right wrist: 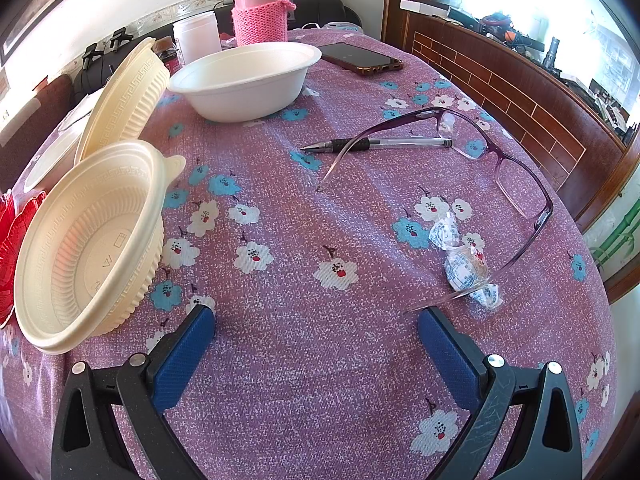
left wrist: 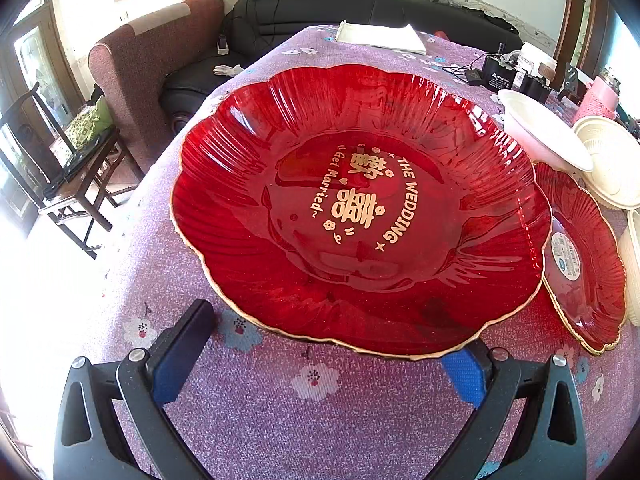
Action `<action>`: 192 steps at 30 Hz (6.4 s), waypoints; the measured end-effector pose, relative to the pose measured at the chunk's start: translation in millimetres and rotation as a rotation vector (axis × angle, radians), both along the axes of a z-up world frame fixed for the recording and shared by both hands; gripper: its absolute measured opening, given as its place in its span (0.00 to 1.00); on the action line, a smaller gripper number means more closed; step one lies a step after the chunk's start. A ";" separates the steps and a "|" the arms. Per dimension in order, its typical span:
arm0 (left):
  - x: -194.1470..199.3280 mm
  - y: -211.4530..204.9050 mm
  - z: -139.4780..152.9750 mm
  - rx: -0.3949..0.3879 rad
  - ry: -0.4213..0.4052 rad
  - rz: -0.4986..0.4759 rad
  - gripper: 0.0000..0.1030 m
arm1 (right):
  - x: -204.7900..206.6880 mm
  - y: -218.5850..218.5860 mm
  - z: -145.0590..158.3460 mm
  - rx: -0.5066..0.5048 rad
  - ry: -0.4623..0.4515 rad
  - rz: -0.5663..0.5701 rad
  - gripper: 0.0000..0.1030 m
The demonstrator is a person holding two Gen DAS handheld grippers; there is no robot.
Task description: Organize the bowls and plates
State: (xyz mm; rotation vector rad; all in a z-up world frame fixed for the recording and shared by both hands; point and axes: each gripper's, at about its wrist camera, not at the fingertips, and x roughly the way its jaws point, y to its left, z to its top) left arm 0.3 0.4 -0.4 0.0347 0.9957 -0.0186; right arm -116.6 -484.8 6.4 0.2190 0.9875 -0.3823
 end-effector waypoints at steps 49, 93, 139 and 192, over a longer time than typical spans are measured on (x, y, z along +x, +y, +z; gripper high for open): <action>-102.6 57.0 78.1 -0.133 -0.165 -0.109 1.00 | -26.9 157.8 112.8 0.146 -0.250 0.637 0.96; 54.3 108.2 61.7 -0.281 0.081 0.009 0.49 | 187.0 266.4 82.2 0.419 0.028 0.652 0.30; 46.9 101.7 45.6 -0.224 0.070 -0.009 0.10 | 200.3 292.5 55.8 0.433 0.069 0.674 0.07; -109.8 132.5 56.3 -0.291 -0.047 0.039 0.55 | 62.8 271.0 52.4 0.526 0.042 0.761 0.10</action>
